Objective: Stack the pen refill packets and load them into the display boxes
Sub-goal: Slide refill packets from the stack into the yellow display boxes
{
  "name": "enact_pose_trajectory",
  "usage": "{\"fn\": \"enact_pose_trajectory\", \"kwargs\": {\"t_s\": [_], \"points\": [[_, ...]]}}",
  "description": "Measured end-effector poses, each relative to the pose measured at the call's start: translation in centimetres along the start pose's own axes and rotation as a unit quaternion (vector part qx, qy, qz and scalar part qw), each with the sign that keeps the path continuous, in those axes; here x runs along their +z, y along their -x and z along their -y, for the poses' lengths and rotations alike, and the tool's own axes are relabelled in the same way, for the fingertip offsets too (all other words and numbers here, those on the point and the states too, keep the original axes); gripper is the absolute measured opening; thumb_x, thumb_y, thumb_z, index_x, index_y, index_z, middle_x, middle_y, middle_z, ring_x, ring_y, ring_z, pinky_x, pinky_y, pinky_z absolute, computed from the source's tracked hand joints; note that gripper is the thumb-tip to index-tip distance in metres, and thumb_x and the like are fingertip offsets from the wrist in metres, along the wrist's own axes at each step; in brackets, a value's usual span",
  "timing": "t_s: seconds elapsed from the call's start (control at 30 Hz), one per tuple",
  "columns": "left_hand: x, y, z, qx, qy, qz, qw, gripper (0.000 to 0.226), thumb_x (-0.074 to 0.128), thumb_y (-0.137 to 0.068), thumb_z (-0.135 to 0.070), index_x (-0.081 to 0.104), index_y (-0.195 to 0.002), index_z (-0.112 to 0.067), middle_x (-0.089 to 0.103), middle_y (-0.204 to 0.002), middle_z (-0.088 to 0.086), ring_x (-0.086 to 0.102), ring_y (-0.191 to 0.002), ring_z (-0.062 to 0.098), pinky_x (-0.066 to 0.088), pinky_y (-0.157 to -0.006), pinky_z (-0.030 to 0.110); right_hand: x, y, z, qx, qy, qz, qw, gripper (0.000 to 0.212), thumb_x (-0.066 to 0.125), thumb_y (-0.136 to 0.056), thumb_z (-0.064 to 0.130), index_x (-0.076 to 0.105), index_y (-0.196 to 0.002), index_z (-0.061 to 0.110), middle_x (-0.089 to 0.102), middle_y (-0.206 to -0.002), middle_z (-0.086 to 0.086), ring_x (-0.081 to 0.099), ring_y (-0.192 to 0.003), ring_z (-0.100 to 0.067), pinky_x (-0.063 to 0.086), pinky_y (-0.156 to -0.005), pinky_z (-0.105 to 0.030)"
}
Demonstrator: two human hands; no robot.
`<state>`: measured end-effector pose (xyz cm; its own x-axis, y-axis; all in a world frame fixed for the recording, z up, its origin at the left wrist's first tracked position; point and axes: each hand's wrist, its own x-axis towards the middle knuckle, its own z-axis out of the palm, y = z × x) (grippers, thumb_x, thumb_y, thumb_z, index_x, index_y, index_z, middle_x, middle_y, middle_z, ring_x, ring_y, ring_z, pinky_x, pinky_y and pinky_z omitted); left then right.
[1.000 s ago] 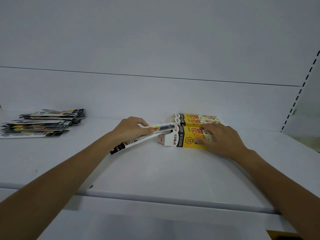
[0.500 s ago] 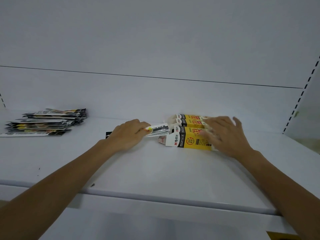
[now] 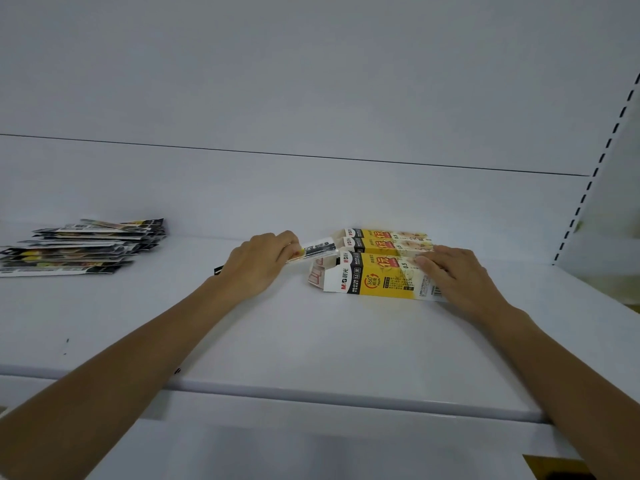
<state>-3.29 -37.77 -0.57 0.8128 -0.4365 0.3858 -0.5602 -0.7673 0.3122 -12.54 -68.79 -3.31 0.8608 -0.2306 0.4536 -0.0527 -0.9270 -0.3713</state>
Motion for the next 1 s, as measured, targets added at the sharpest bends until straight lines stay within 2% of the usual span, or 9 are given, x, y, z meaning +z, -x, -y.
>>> {"fn": "enact_pose_trajectory", "kwargs": {"t_s": [0.1, 0.23, 0.37, 0.5, 0.67, 0.83, 0.9, 1.0], "points": [[0.2, -0.3, -0.7, -0.007, -0.027, -0.019, 0.999, 0.03, 0.03, -0.099, -0.038, 0.056, -0.107, -0.027, 0.053, -0.091, 0.001, 0.053, -0.089, 0.026, 0.032, -0.069, 0.031, 0.2, -0.1, -0.3, -0.008, 0.002, -0.001, 1.0, 0.05, 0.03, -0.089, 0.061, 0.06, -0.119, 0.035, 0.051, -0.135, 0.008, 0.032, -0.13, -0.017, 0.031, -0.104, -0.043], [0.4, -0.4, -0.8, -0.011, -0.037, -0.03, 0.999, 0.031, 0.031, -0.098, -0.037, 0.058, -0.106, -0.023, 0.056, -0.092, 0.003, 0.054, -0.089, 0.028, 0.034, -0.069, 0.032, 0.7, -0.6, -1.0, -0.021, 0.008, -0.002, 1.0, 0.072, 0.017, -0.077, 0.076, 0.061, -0.118, 0.036, 0.053, -0.132, 0.011, 0.036, -0.128, -0.017, 0.033, -0.103, -0.043], [0.5, 0.1, -1.0, 0.005, -0.028, -0.017, 0.999, 0.029, 0.033, -0.098, -0.036, 0.058, -0.1, -0.021, 0.057, -0.09, 0.004, 0.053, -0.087, 0.027, 0.033, -0.067, 0.032, 1.0, -0.8, -1.4, -0.036, 0.006, -0.009, 0.999, 0.071, 0.016, -0.077, 0.076, 0.063, -0.113, 0.035, 0.058, -0.124, 0.013, 0.041, -0.124, -0.018, 0.036, -0.098, -0.038], [0.4, 0.5, -0.9, 0.017, -0.003, 0.006, 1.0, 0.024, 0.034, -0.098, -0.033, 0.055, -0.089, -0.026, 0.058, -0.088, 0.004, 0.052, -0.086, 0.027, 0.032, -0.065, 0.032, 1.0, -1.1, -1.2, -0.062, 0.002, -0.018, 0.998, 0.073, 0.016, -0.081, 0.075, 0.067, -0.106, 0.03, 0.058, -0.099, 0.015, 0.051, -0.103, -0.023, 0.037, -0.091, -0.031], [0.9, 0.5, -0.4, -0.01, 0.067, 0.018, 0.998, 0.025, 0.035, -0.098, -0.031, 0.052, -0.081, -0.024, 0.056, -0.08, 0.002, 0.049, -0.078, 0.026, 0.032, -0.063, 0.032, 1.2, -1.1, -1.4, -0.061, 0.001, -0.019, 0.998, 0.075, 0.016, -0.081, 0.078, 0.067, -0.103, 0.028, 0.059, -0.099, 0.013, 0.051, -0.102, -0.023, 0.038, -0.092, -0.033], [1.0, 0.5, 0.1, -0.022, 0.077, 0.017, 0.997, 0.026, 0.035, -0.098, -0.03, 0.054, -0.082, -0.024, 0.056, -0.08, 0.0, 0.049, -0.078, 0.025, 0.032, -0.062, 0.031, 1.0, -1.0, -1.1, -0.086, 0.016, -0.02, 0.996, 0.072, 0.016, -0.083, 0.071, 0.067, -0.105, 0.025, 0.058, -0.1, 0.014, 0.048, -0.098, -0.015, 0.035, -0.095, -0.031], [0.9, 0.6, 0.1, -0.025, 0.076, 0.013, 0.997, 0.026, 0.034, -0.098, -0.03, 0.054, -0.083, -0.024, 0.057, -0.081, 0.0, 0.05, -0.079, 0.025, 0.032, -0.061, 0.031, 0.8, -0.8, -0.7, -0.106, 0.016, -0.028, 0.994, 0.065, 0.021, -0.086, 0.061, 0.068, -0.103, 0.02, 0.062, -0.1, 0.01, 0.045, -0.092, -0.008, 0.034, -0.094, -0.031], [0.7, 0.7, -0.1, -0.026, 0.087, 0.013, 0.996, 0.025, 0.036, -0.097, -0.03, 0.055, -0.082, -0.026, 0.056, -0.079, -0.001, 0.047, -0.074, 0.022, 0.03, -0.058, 0.03, 0.6, -0.6, -0.5, -0.134, 0.03, -0.037, 0.99, 0.047, 0.029, -0.093, 0.042, 0.069, -0.101, 0.017, 0.066, -0.099, 0.003, 0.049, -0.091, -0.012, 0.036, -0.091, -0.034]]}}
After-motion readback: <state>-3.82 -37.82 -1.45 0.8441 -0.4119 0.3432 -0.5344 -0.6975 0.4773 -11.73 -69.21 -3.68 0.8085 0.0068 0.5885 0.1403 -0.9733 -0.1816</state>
